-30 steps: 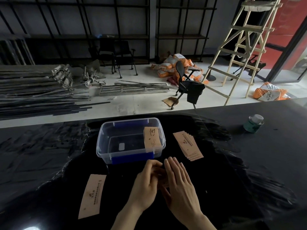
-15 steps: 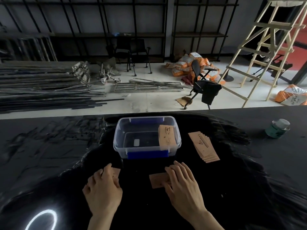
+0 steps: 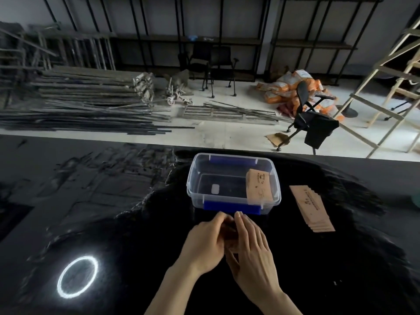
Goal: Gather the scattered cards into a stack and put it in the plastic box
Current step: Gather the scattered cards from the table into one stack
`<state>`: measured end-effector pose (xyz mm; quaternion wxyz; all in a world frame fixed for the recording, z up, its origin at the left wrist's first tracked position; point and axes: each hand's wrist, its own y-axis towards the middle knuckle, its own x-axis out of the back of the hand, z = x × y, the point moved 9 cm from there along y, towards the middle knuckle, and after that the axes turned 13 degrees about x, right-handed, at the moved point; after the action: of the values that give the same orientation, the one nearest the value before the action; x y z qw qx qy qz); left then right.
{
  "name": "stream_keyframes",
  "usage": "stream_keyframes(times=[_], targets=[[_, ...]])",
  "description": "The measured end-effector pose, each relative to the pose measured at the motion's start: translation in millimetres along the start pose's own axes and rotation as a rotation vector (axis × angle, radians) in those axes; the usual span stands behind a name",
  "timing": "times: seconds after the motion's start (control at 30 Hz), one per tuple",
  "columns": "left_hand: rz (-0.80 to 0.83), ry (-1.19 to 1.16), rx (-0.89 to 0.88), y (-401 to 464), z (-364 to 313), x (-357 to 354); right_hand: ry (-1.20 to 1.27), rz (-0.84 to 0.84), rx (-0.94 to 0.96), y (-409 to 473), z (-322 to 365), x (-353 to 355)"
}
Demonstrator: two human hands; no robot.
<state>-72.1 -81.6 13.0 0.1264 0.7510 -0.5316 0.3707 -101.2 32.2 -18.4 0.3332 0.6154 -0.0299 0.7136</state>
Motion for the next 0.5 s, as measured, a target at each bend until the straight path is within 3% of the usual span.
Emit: stream_keyframes(times=[0.1,0.23,0.4,0.5], targets=[[-0.034,-0.160,0.004,-0.8,-2.0,0.9,-0.039,-0.031,0.040,-0.8,-1.5,0.1],[-0.288,-0.281,0.106,-12.4,45.3,32.0,-0.109,-0.090,0.078,-0.5,-4.0,1.1],[0.011,-0.138,0.117,-16.7,48.8,-1.4,-0.145,-0.076,0.072,4.5,-4.2,-4.2],[0.011,-0.088,0.028,-10.7,26.1,-19.6,-0.133,-0.038,0.067,1.1,-6.4,-6.2]])
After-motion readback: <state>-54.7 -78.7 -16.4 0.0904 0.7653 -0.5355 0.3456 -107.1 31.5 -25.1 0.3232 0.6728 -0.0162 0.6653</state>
